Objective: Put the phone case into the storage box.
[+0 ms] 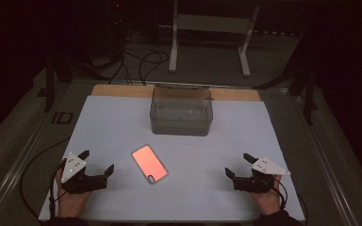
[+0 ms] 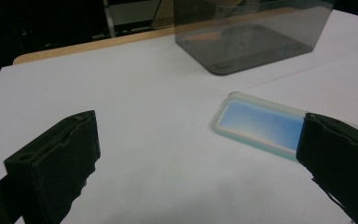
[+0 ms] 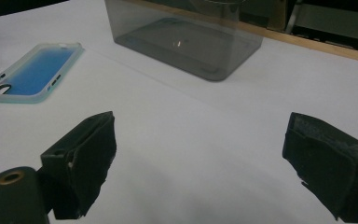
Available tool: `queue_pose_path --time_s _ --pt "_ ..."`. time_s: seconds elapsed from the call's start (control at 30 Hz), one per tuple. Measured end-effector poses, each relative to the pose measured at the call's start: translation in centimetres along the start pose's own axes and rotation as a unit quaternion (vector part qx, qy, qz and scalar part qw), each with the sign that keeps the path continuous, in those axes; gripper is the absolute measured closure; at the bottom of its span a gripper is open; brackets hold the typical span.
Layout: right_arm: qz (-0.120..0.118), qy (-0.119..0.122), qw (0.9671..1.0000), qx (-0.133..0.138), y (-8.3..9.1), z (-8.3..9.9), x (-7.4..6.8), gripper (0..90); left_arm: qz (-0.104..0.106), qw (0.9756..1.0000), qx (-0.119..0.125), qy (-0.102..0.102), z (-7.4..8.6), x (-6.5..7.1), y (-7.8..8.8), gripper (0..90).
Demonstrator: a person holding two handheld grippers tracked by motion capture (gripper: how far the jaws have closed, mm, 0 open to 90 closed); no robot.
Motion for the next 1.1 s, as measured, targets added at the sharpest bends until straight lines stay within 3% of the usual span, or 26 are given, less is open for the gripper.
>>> queue_pose_path --time_s 0.57,1.1 --pt "-0.009 -0.001 0.9999 -0.004 -0.3 0.2 -0.2 9.7 0.011 0.9998 -0.016 0.008 0.1 0.2 -0.2 1.1" --pt "-0.012 -0.008 0.9999 -0.004 -0.4 0.3 -0.1 9.7 0.038 0.999 -0.024 -0.007 -1.2 0.7 -0.8 2.1"
Point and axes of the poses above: each handheld gripper's, and its own axes: y roughly backward along the jaws, z roughly out of its underside, x roughly to its right, the point moved 6 cm from there along -y, roughly forward along the jaws, and after that the axes turned 2 degrees about y, right-handed, at the moved point
